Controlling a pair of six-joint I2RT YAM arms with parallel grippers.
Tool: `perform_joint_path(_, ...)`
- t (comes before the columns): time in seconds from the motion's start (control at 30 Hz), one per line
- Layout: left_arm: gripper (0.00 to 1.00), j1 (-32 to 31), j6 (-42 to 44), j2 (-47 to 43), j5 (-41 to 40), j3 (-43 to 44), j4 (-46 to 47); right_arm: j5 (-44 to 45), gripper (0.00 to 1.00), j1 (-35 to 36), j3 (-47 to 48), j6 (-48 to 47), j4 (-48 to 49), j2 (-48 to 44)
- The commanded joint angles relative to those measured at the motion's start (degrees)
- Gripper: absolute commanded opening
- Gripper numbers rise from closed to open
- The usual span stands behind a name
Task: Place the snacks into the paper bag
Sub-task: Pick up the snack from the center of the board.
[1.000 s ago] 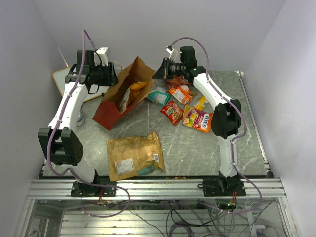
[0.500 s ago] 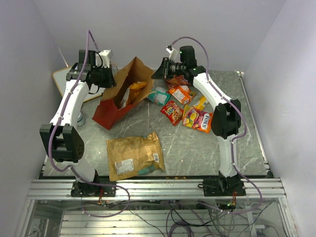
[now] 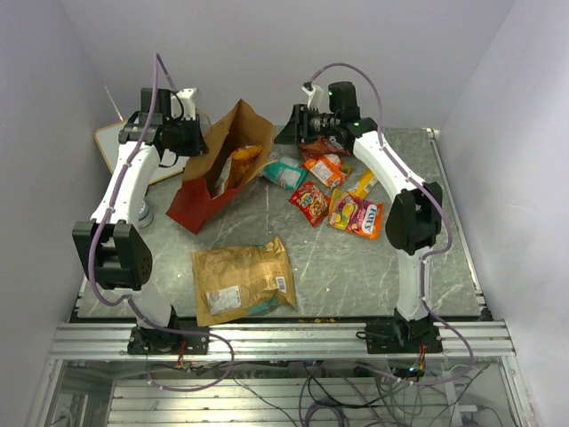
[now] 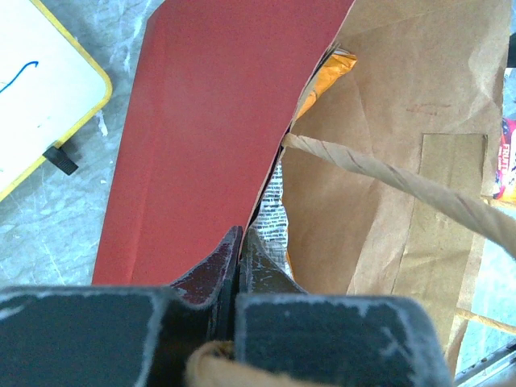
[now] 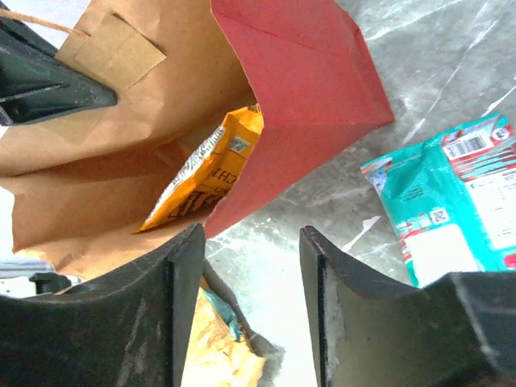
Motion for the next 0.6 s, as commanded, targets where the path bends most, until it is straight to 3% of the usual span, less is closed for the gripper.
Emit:
perform_joint_path(0.0,0.07,1.3,-0.3,1.1,0.6,2.4,-0.4,1.3,0.53,-1.3,-0.3,-6.7,-3.5,-4.3)
perform_joint_path(0.2,0.07,1.8,0.5,1.2,4.5,2.7,-0.4,5.3,0.72,-2.9,-2.3,-18.6,-10.3,-7.4)
perform_joint_path(0.43,0.07,1.8,1.1,1.2,6.5,3.8,-1.0,2.2,0.75,-3.8,-18.0,-33.6,-9.7,-19.8)
perform_joint_path(0.57,0.07,1.9,1.8,2.0,6.5,4.0,-1.7,-0.6,0.76,-0.5,-27.1,-44.0,-11.9,-26.2)
